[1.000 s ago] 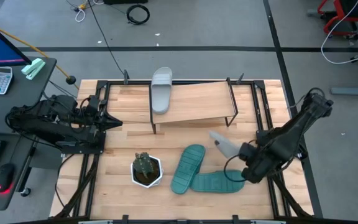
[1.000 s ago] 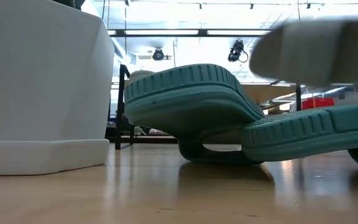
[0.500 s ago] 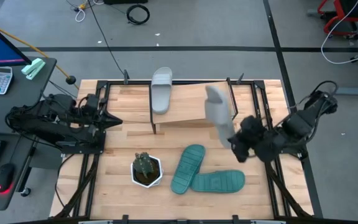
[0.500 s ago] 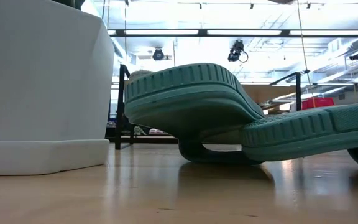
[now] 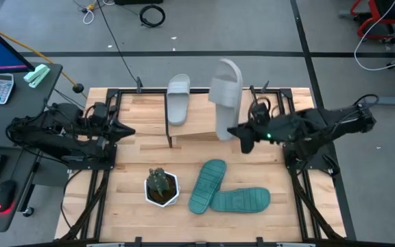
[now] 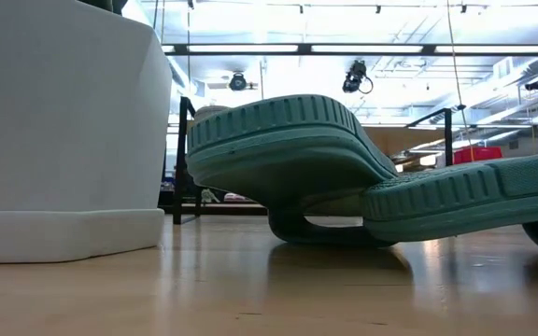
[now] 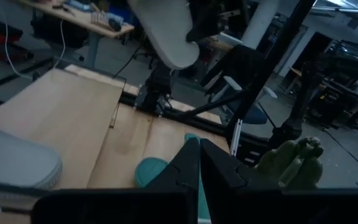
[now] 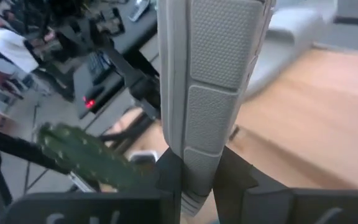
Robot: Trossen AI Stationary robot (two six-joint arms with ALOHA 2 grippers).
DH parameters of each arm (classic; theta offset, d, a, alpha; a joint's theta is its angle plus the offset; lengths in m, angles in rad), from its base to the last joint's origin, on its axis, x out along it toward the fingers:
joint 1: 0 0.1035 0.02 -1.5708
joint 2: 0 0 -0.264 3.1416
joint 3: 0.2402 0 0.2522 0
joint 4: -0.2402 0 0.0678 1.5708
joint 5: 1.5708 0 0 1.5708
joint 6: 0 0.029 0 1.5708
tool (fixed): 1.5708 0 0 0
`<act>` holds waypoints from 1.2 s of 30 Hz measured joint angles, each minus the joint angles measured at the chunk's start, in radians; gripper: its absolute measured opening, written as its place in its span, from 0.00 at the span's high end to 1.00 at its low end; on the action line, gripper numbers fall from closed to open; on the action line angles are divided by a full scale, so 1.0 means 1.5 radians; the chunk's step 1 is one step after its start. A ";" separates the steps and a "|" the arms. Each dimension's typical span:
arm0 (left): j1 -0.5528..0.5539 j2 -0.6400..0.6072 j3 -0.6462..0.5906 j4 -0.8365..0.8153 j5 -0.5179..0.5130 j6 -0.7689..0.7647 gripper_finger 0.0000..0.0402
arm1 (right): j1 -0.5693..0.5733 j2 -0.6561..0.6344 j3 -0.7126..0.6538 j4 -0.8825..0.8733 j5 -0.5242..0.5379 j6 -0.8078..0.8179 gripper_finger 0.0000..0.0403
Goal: Pick and place slides into the shelf
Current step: Put the gray slides on the shelf
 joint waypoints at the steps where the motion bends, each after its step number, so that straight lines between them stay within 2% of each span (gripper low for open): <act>1: 0.000 0.000 0.000 0.007 0.000 0.005 0.96 | -0.018 0.000 0.000 0.002 -0.012 -0.013 0.85; 5: 0.000 0.000 0.000 0.022 0.000 0.025 0.94 | -0.100 -0.002 -0.020 -0.001 -0.073 -0.032 0.85; 11: 0.000 0.010 0.000 0.030 -0.004 0.045 0.93 | -0.246 -0.001 -0.057 0.019 -0.253 -0.062 0.85; 15: 0.000 0.028 0.000 0.035 -0.006 0.050 0.95 | -0.339 0.001 -0.106 0.117 -0.377 -0.054 0.85; 19: 0.000 0.052 0.000 0.040 -0.006 0.050 0.96 | -0.410 0.001 -0.180 0.260 -0.485 0.012 0.85; 27: 0.000 0.090 0.000 0.042 -0.006 0.050 0.95 | -0.476 0.002 -0.297 0.494 -0.603 0.176 0.85; 31: 0.000 0.098 0.000 0.052 -0.005 0.050 0.94 | -0.500 0.017 -0.306 0.523 -0.669 0.234 0.85; 36: 0.000 0.096 0.000 0.091 -0.005 0.061 0.97 | -0.529 0.066 -0.280 0.524 -0.738 0.256 0.85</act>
